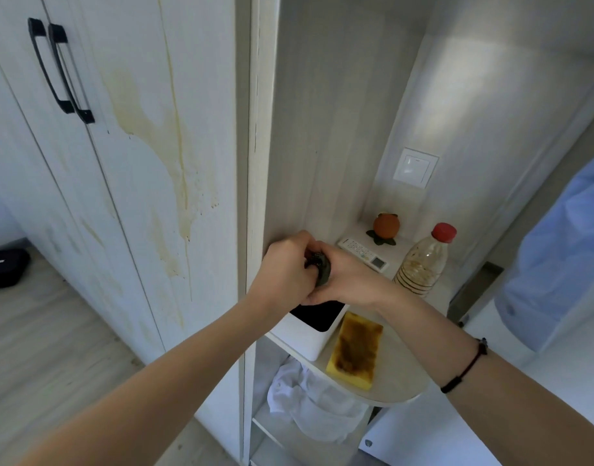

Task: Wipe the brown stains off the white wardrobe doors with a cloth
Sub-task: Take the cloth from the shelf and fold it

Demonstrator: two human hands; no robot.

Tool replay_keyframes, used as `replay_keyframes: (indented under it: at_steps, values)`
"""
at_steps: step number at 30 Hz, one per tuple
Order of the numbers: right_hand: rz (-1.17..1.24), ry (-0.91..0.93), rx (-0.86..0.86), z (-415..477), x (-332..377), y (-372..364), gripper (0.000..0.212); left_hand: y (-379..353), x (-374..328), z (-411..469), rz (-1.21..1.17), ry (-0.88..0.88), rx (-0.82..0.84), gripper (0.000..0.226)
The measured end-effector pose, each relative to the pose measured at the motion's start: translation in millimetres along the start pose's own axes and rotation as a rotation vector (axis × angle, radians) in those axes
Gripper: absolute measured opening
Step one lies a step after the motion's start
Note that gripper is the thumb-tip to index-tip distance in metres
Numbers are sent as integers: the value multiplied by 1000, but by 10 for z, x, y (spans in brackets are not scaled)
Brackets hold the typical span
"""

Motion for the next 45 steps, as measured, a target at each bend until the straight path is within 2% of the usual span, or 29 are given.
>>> replay_keyframes:
  at_steps: [4, 9, 11, 15, 17, 21, 25, 29, 36, 38, 41, 43, 45]
  values:
    - [-40, -26, -136, 66, -104, 45, 34, -68, -154, -89, 63, -139, 140, 41]
    - [-155, -91, -235, 105, -167, 21, 21, -61, -296, -192, 274, -289, 186, 26]
    - [-181, -72, -233, 138, -119, -7, 24, -116, -292, -257, 401, -327, 174, 28]
    - [-16, -120, -354, 140, -123, 76, 23, -200, -278, -389, 542, -407, 45, 68]
    - [-144, -142, -354, 99, -167, 38, 20, -192, -252, -404, 519, -423, 3, 70]
    - [-369, -132, -305, 145, -206, -36, 34, -301, -206, -416, 449, -426, 59, 77]
    - [-558, -105, -296, 249, -117, 8, 25, -284, -220, -392, 429, -453, 18, 79]
    - [-530, -44, -273, 195, -46, -85, 29, -269, -180, -404, 428, -453, 12, 80]
    - [-709, -132, -242, 164, -108, -166, 26, -283, -31, -470, 406, -428, 26, 79]
    - [-731, -126, -245, 179, -90, -173, 23, -301, -20, -486, 401, -428, 38, 79]
    - [-808, -86, -163, 246, -78, -284, 22, -306, 20, -502, 394, -424, 30, 77]
    - [-752, -78, -187, 262, -100, -241, 18, -295, 18, -502, 381, -431, 9, 77]
    - [-540, -76, -263, 246, -78, -117, 27, -265, 11, -511, 392, -441, -16, 77]
Point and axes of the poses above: each hand's wrist, its own z-axis towards the middle knuckle, its own y-axis out of the back of the hand, x = y × z, the point moved 10 cm from there along z, towards the middle knuckle, and after that the axes turned 8 degrees about z, right-handed, at the moved point
